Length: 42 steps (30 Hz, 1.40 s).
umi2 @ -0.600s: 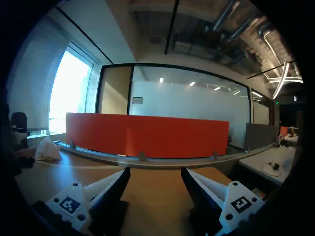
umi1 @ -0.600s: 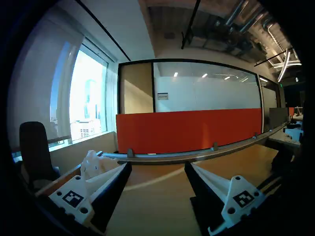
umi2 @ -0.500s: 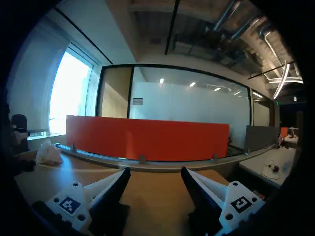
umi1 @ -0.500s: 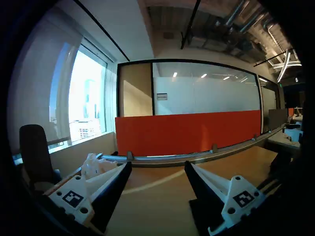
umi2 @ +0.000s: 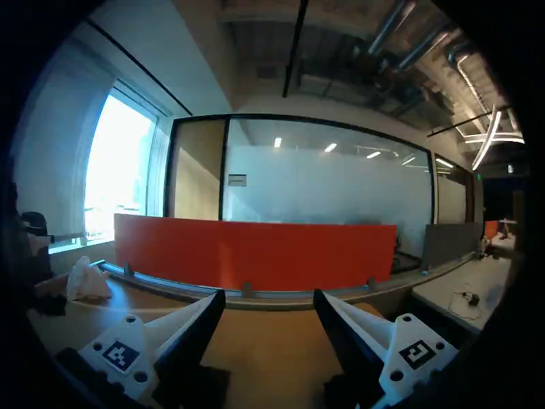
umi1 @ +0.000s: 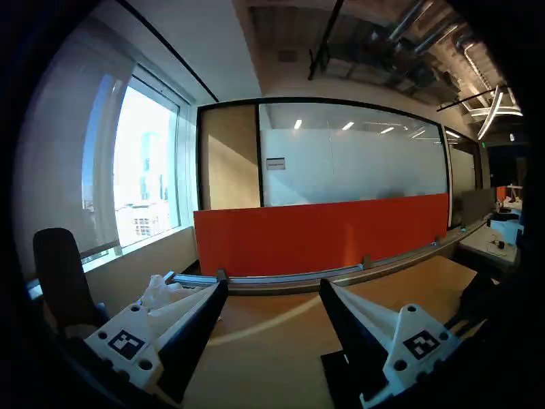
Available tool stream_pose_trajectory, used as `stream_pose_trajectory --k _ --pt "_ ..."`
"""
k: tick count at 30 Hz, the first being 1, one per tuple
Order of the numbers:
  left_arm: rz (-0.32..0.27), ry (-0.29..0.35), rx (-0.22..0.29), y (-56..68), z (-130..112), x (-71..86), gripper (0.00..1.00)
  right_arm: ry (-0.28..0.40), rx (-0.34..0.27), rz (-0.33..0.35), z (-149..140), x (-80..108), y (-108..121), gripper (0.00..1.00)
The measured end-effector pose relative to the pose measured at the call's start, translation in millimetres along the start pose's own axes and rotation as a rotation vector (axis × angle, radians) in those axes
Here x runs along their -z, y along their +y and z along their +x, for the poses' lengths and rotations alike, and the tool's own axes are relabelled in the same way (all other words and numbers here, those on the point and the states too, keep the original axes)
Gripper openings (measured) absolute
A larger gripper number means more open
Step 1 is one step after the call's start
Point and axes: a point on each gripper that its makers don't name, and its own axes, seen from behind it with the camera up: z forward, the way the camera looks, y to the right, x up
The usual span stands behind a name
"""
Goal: Fold towel
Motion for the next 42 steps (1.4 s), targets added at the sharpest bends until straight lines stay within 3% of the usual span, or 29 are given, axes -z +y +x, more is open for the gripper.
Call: stream_pose_trajectory --k 11,20,30,38,42 --pt "-0.105 -0.063 -0.050 21.8 -7.9 -3.3 1.00 -0.049 0.031 0.075 -3.3 -7.9 -18.9 1.00" --pt "-0.219 -0.103 -0.063 50.7 -13.0 -4.9 1.00 -0.099 0.067 0.226 -9.2 -7.1 -52.1 1.00" --pt "-0.301 -0.153 -0.096 72.9 -24.2 -10.2 1.00 -0.172 0.084 0.323 -18.7 -7.4 -71.6 1.00" --pt "-0.352 -0.192 -0.104 82.5 -32.3 -12.5 1.00 -0.232 0.094 0.393 -27.2 -4.9 -80.4 1.00" --pt "-0.373 -0.207 -0.108 85.1 -35.8 -13.0 1.00 -0.254 0.126 0.424 -35.5 -2.5 -85.8 1.00"
